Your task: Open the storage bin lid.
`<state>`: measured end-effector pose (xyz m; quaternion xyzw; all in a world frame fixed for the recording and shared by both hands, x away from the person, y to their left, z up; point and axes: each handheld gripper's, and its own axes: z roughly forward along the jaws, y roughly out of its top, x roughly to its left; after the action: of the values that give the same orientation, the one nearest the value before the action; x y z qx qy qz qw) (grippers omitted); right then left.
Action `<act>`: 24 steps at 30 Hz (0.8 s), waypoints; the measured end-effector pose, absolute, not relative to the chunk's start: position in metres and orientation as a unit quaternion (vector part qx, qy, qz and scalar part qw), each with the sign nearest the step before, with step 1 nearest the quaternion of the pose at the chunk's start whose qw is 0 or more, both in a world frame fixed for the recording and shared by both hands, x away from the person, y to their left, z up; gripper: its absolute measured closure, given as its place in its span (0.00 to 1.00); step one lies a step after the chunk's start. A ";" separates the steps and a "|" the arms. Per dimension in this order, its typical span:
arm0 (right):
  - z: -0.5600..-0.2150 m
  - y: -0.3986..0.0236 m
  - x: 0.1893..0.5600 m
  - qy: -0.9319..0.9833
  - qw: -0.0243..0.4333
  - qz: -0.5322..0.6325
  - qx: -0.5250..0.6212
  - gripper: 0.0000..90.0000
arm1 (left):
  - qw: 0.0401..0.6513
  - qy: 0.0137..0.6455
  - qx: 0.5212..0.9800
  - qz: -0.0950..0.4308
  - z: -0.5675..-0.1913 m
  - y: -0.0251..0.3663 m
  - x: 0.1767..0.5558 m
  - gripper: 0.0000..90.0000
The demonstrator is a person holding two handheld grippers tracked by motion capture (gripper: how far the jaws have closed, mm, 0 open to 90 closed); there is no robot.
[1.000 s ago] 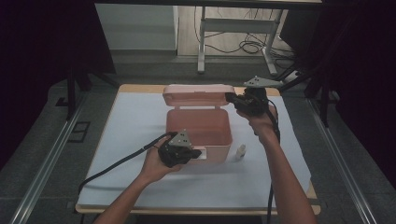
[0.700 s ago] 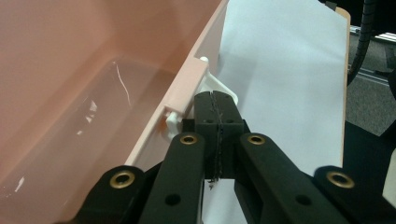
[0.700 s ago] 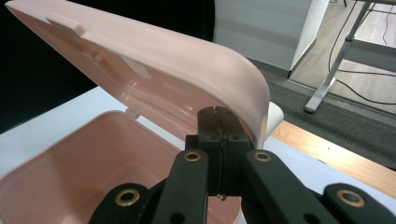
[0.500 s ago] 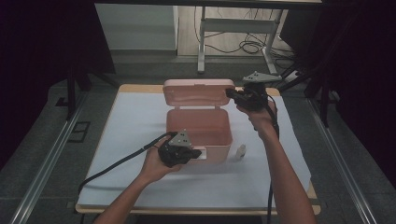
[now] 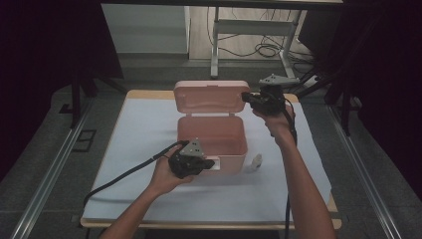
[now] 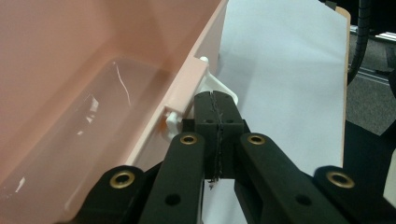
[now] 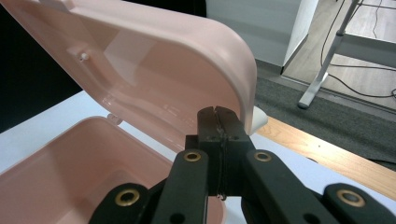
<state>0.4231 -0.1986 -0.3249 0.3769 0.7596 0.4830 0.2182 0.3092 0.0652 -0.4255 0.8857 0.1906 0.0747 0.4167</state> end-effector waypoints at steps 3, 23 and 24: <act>-0.324 -0.198 0.427 0.759 0.219 0.483 0.379 0.99 | 0.419 0.194 0.884 0.073 -0.426 0.065 0.309 1.00; -0.334 -0.193 0.453 0.760 0.210 0.464 0.403 0.99 | 0.414 0.186 0.888 0.076 -0.425 0.066 0.310 1.00; -0.335 -0.193 0.454 0.761 0.210 0.462 0.405 0.99 | 0.416 0.188 0.887 0.075 -0.425 0.066 0.310 1.00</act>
<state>0.4537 -0.1927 -0.3352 0.4048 0.7606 0.4623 0.2095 0.3097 0.0658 -0.4252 0.8865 0.1882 0.0750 0.4159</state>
